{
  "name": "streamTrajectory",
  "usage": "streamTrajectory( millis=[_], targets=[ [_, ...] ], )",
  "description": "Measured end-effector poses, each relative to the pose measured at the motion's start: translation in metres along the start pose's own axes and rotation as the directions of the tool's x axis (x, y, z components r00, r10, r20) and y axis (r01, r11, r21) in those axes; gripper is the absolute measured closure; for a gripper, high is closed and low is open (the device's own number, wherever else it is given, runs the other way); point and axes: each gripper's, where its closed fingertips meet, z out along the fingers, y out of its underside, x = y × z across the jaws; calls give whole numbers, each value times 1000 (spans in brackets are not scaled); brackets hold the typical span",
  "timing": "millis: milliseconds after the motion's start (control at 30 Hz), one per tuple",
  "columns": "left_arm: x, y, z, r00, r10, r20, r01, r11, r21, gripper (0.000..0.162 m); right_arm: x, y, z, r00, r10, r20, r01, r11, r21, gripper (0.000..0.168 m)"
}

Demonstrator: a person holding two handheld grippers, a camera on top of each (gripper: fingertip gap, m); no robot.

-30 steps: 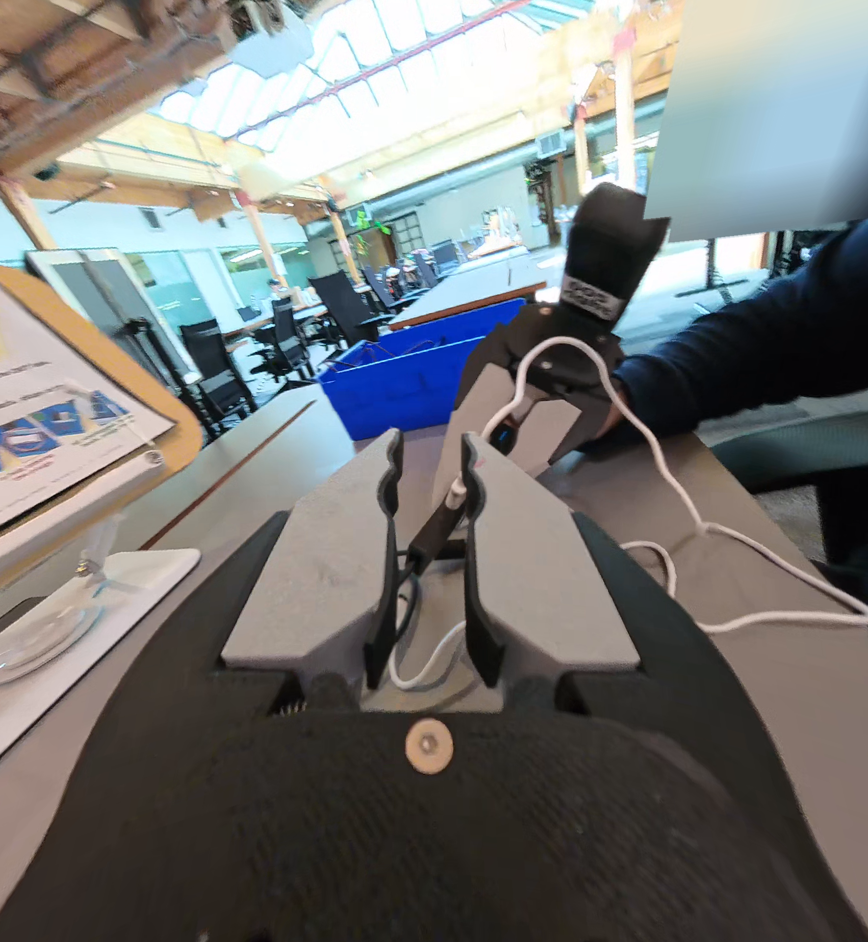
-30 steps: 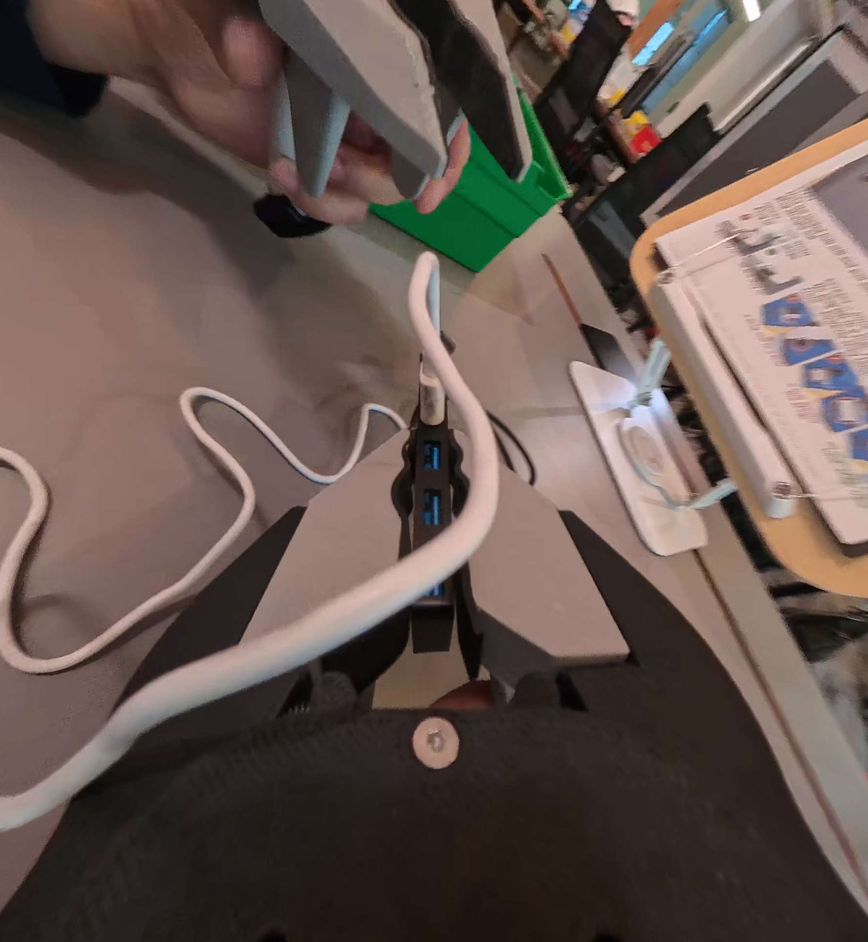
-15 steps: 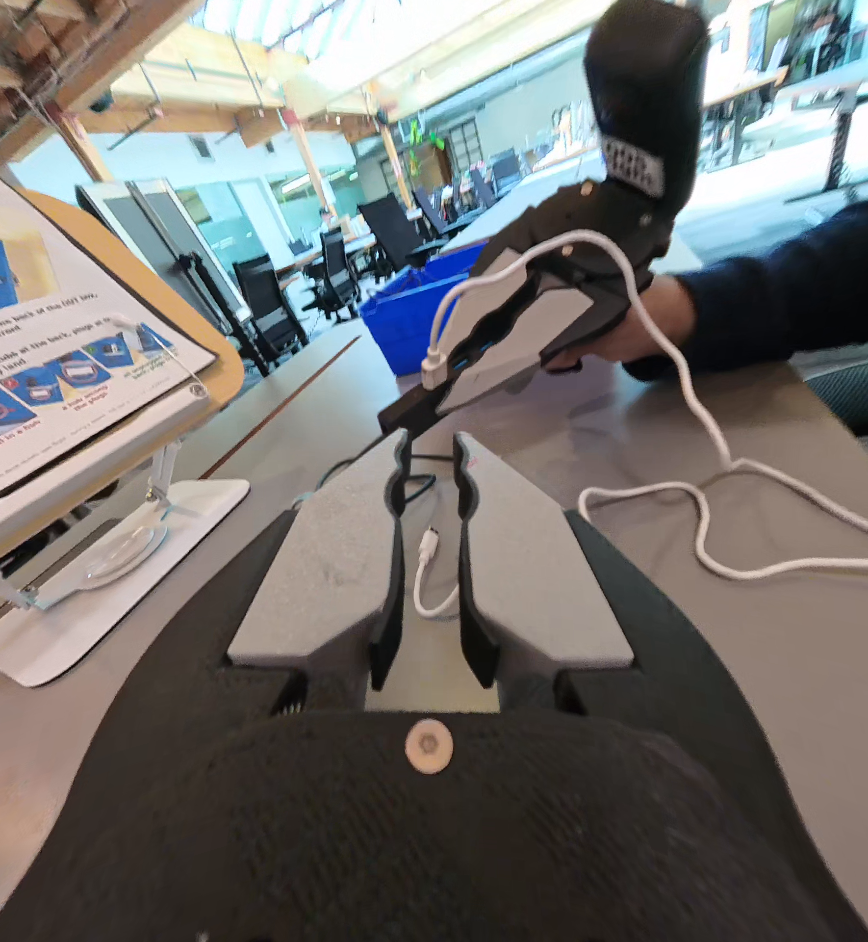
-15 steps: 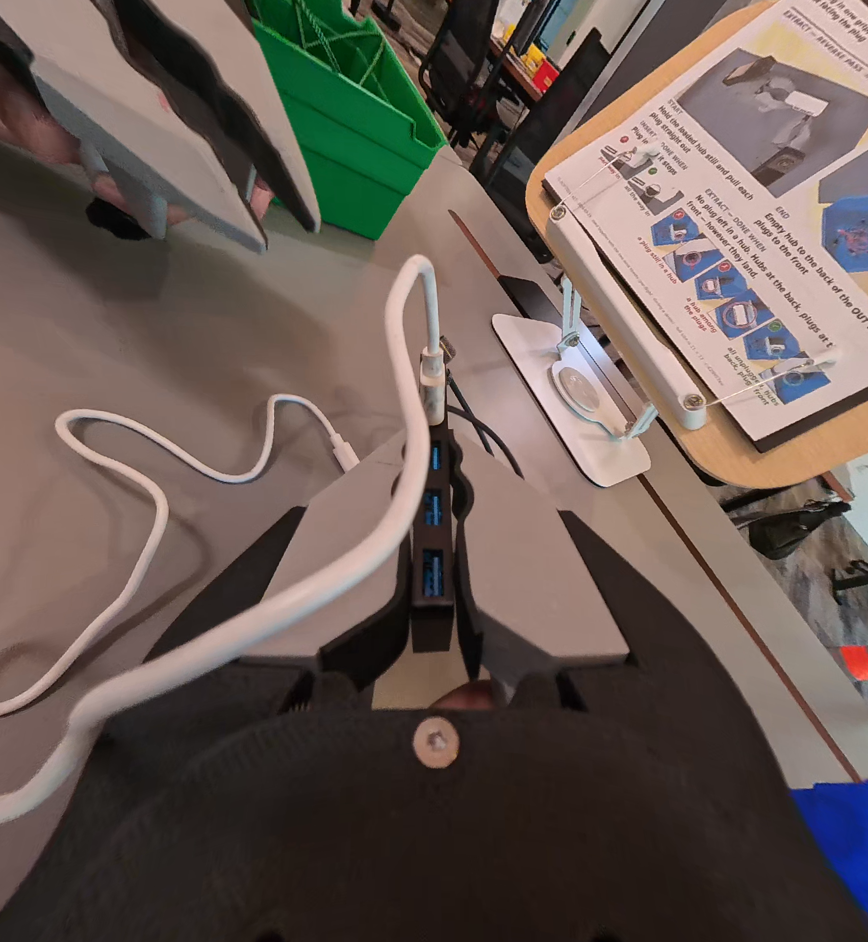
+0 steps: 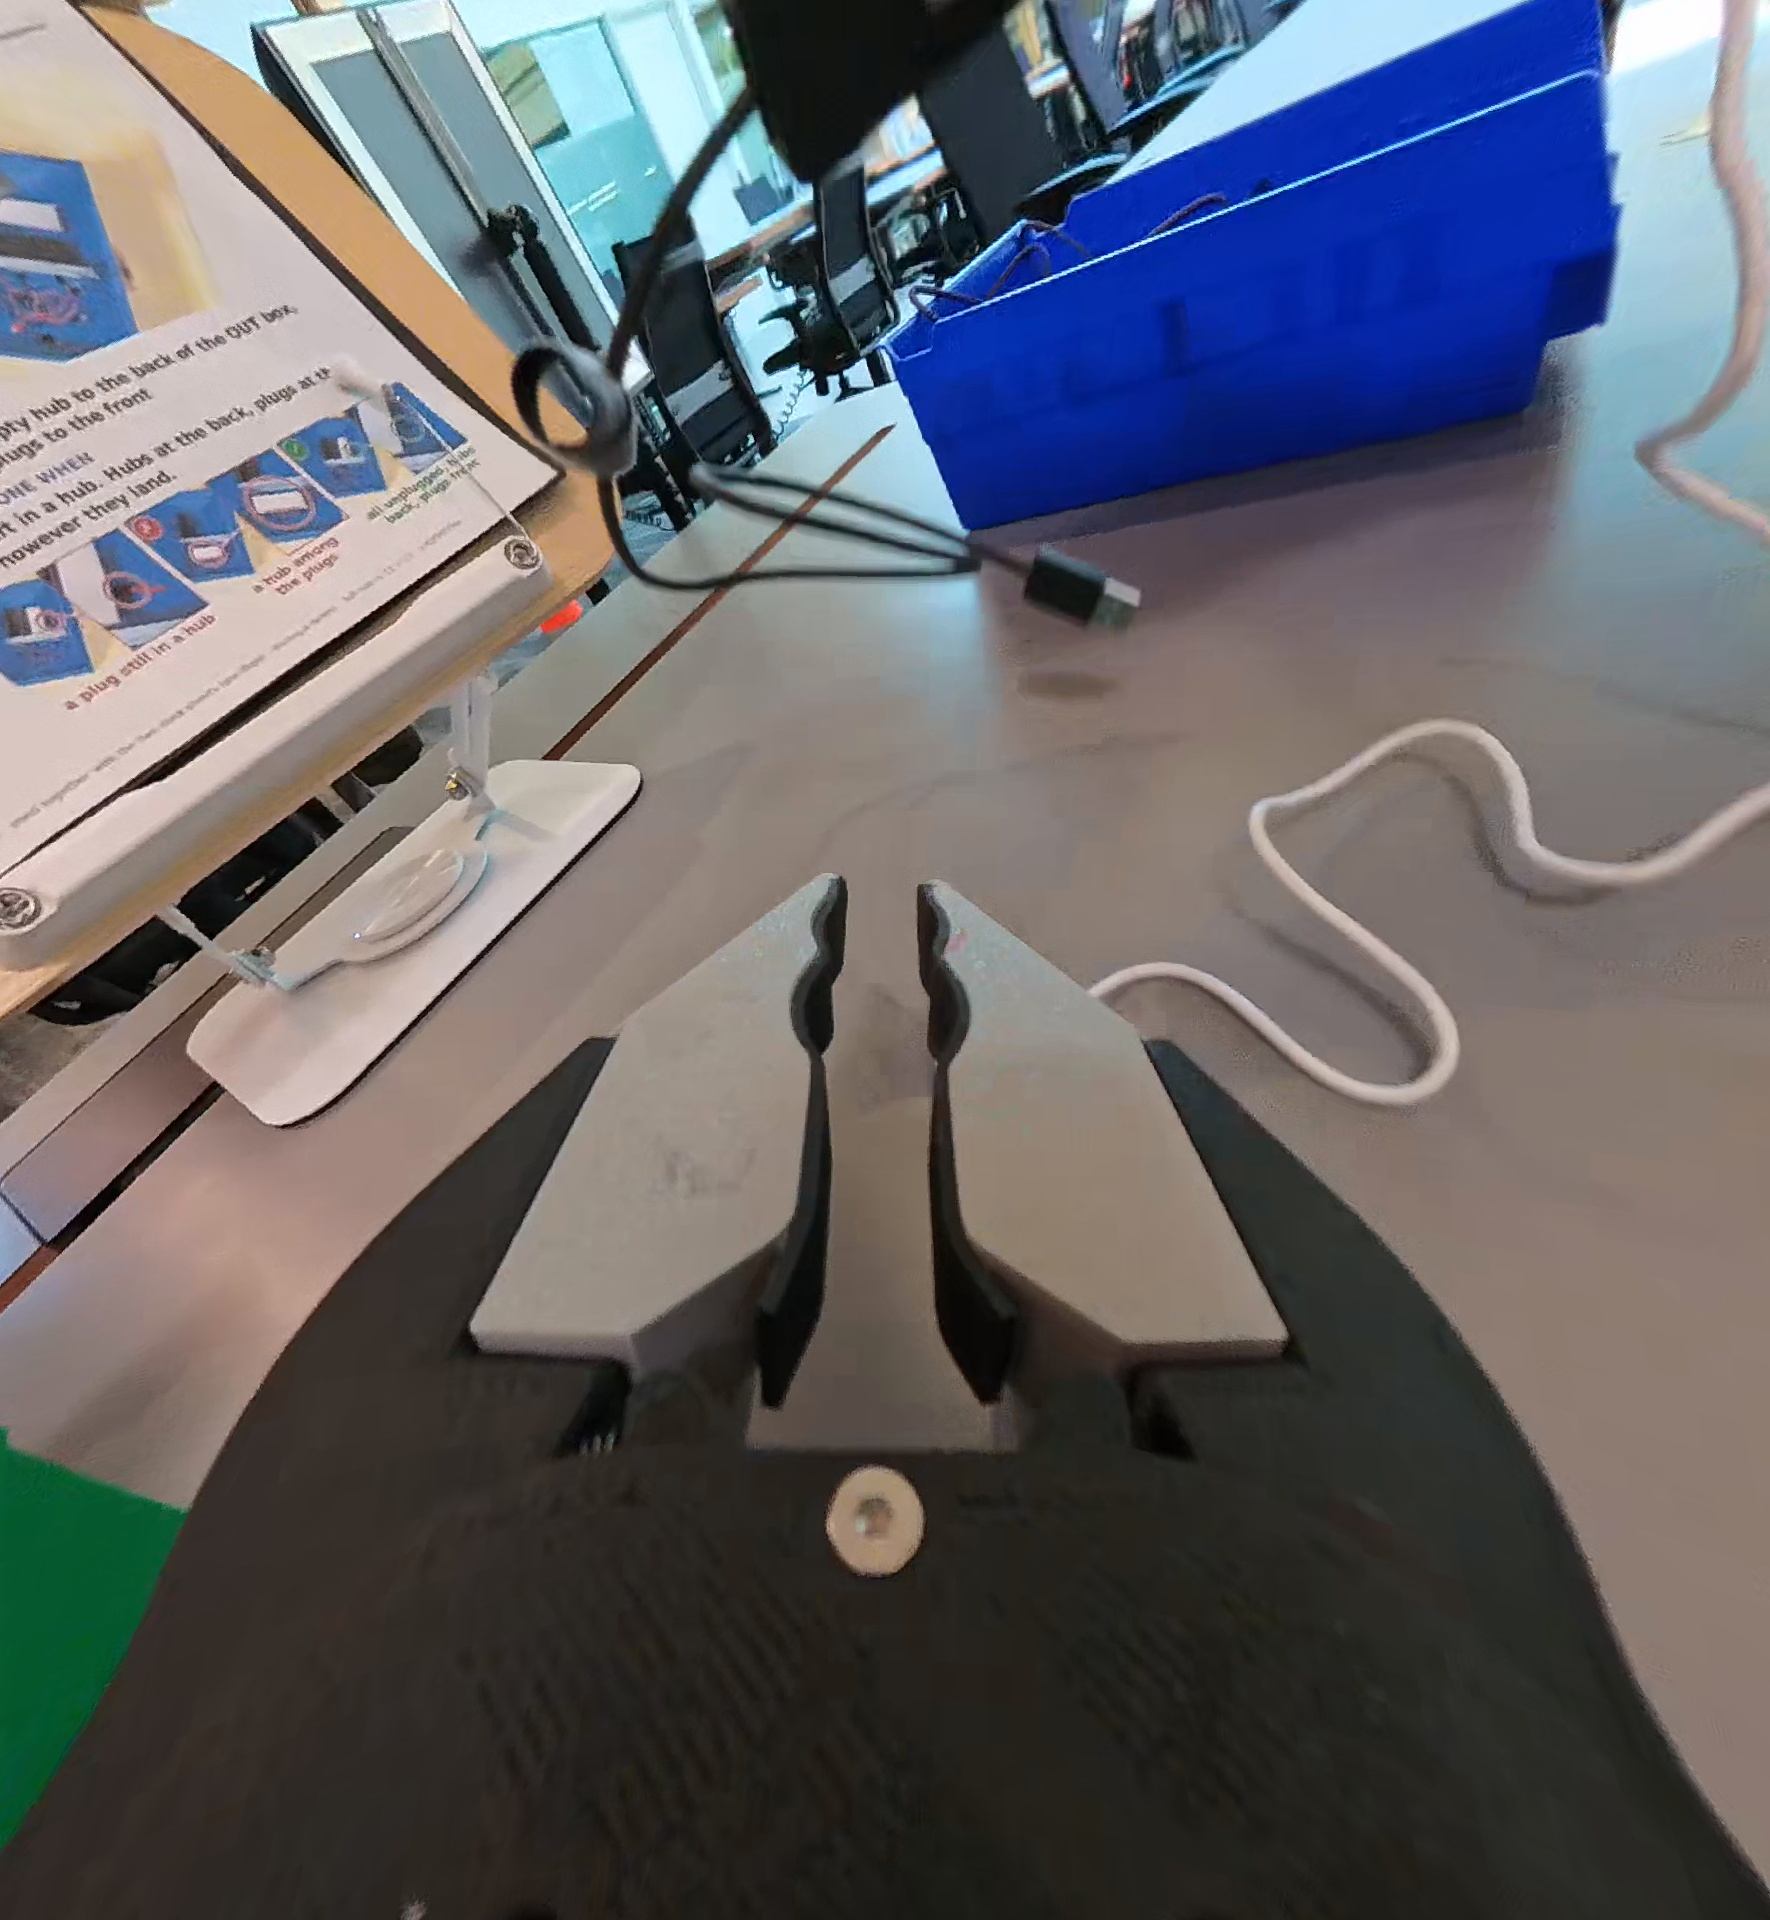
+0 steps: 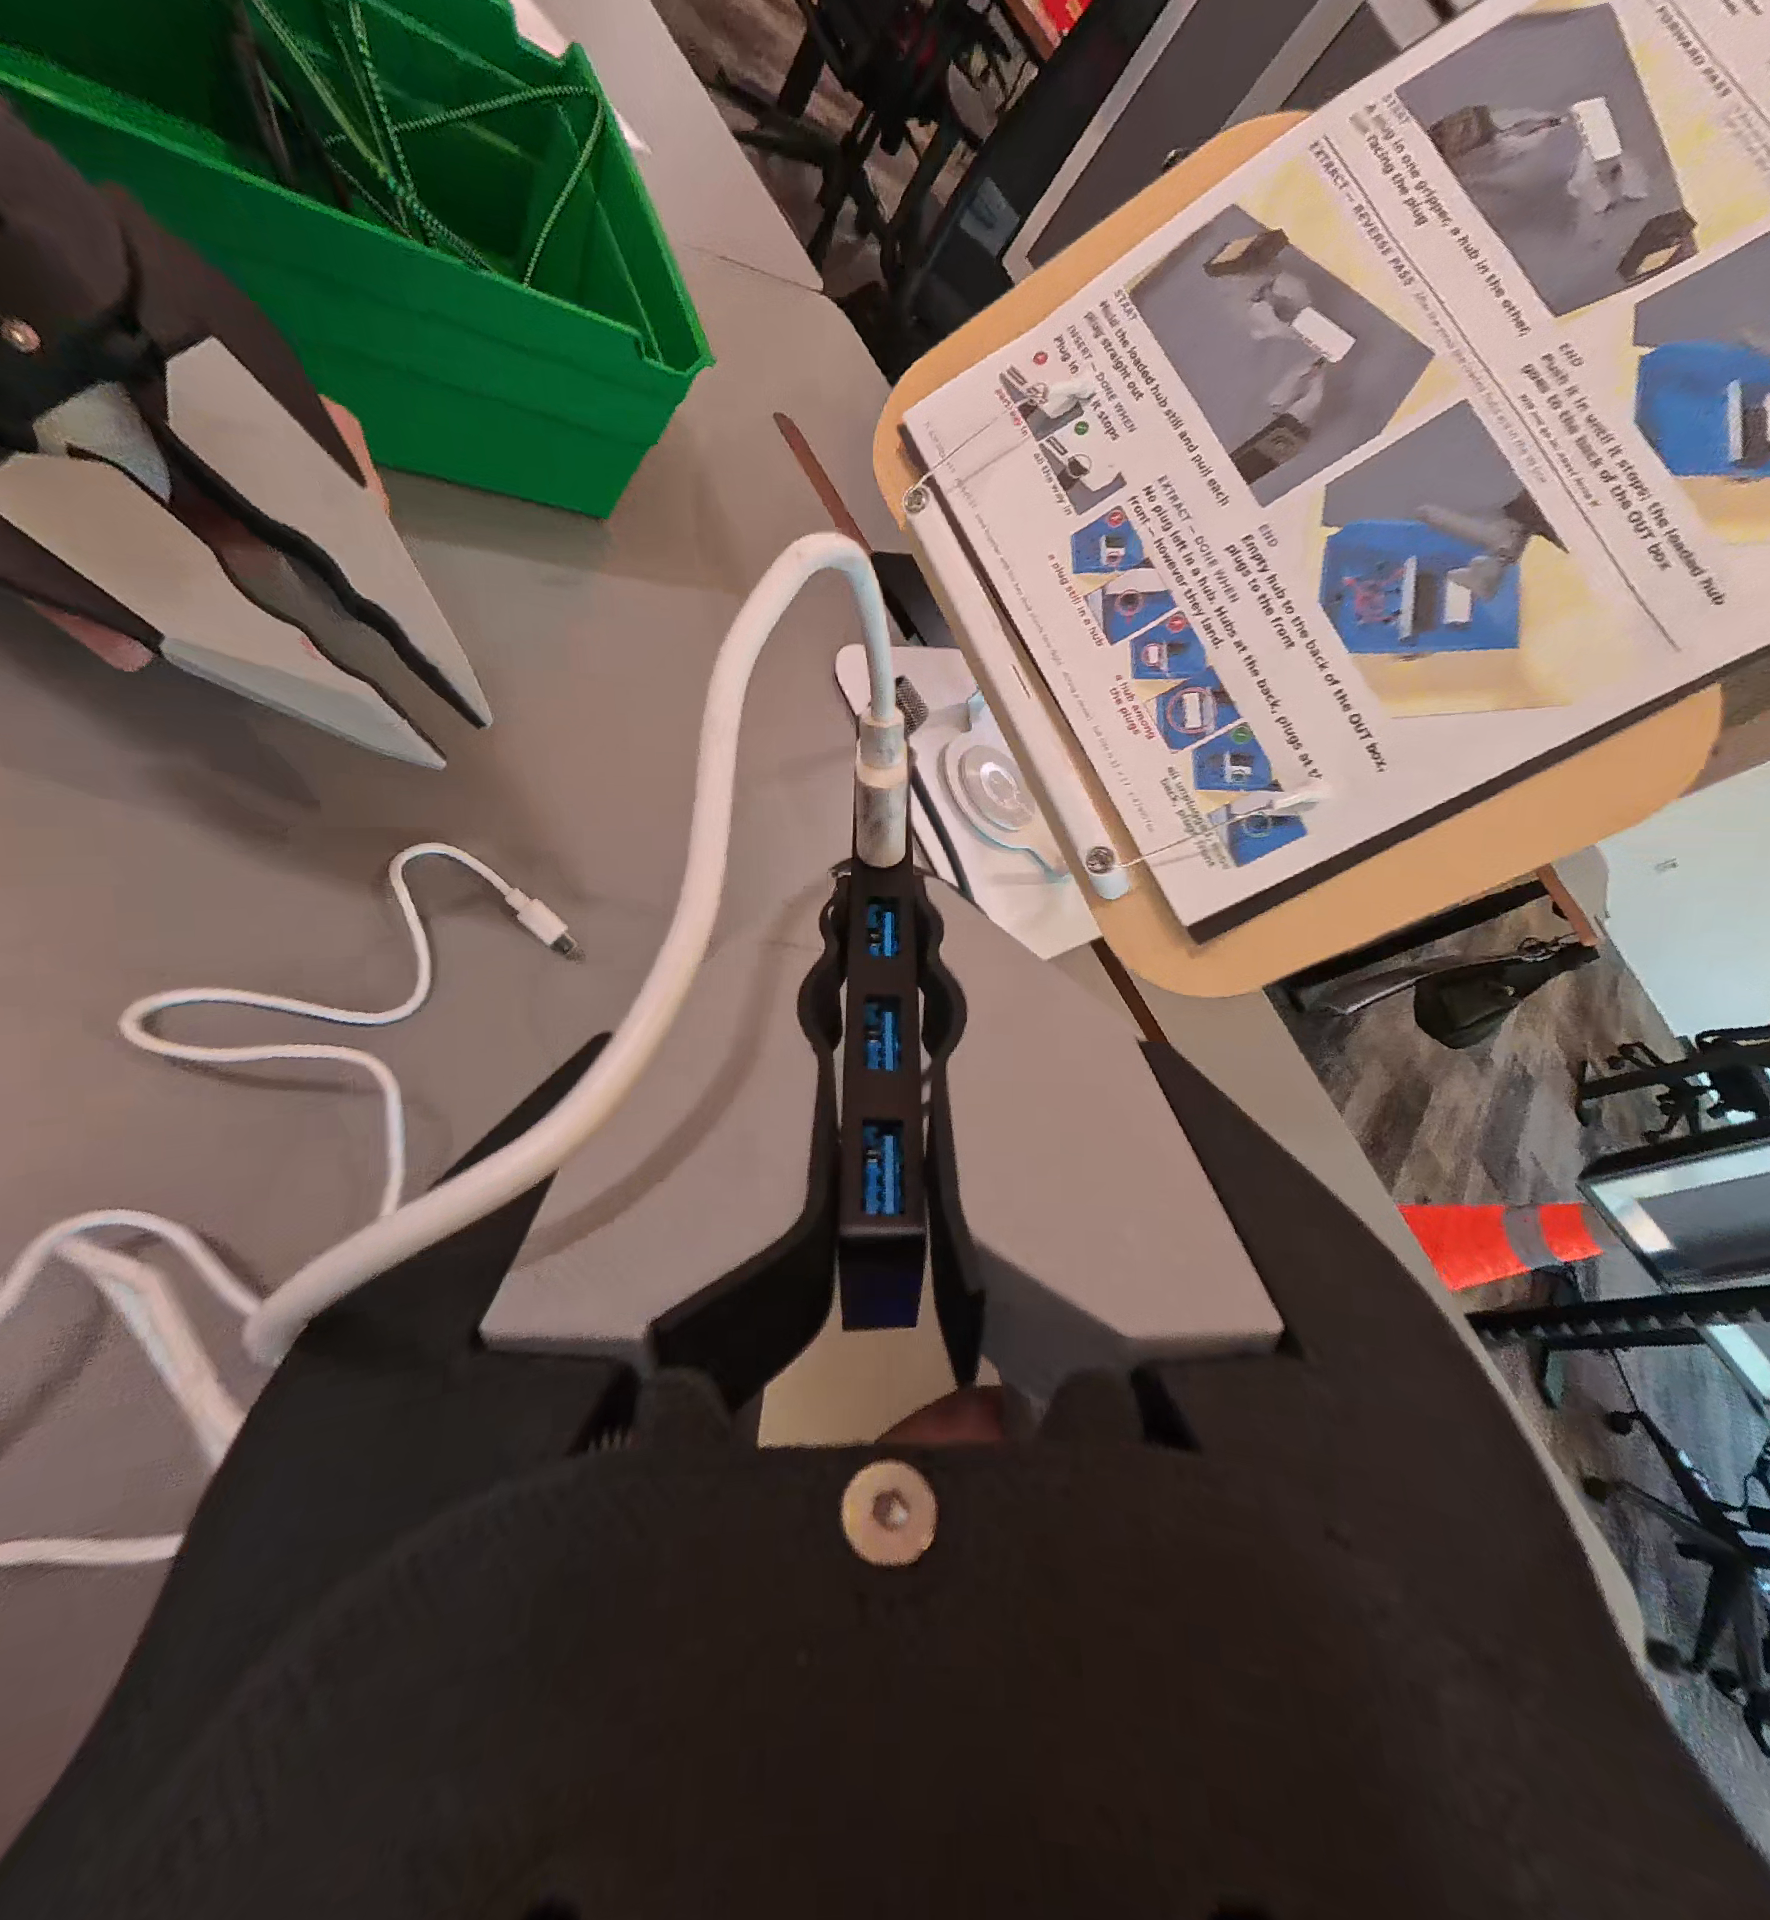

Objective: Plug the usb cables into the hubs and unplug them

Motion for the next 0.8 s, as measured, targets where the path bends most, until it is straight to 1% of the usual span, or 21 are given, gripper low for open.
streamTrajectory(
  millis=[133,233,333,533,800],
  targets=[
    [-1,1,0,1000,7,14,-7,1000,-8,152,15,-8,-16,1000,4,19,-4,999,-39,161],
    [-5,4,1,999,7,36,-6,1000,-27,153,29,-7,-24,1000,-21,-10,20,996,-86,161],
    [-4,4,0,1000,-1,31,2,1000,-29,153,40,-8,-32,1000,-17,-13,15,993,-115,161],
    [-2,5,1,1000,4,21,-3,999,-38,153,58,-8,-42,999,-13,-38,8,990,-141,161],
    [-12,12,2,997,10,79,-3,997,-80,156,82,-8,-59,996,-10,-91,-5,988,-154,161]
  ],
)
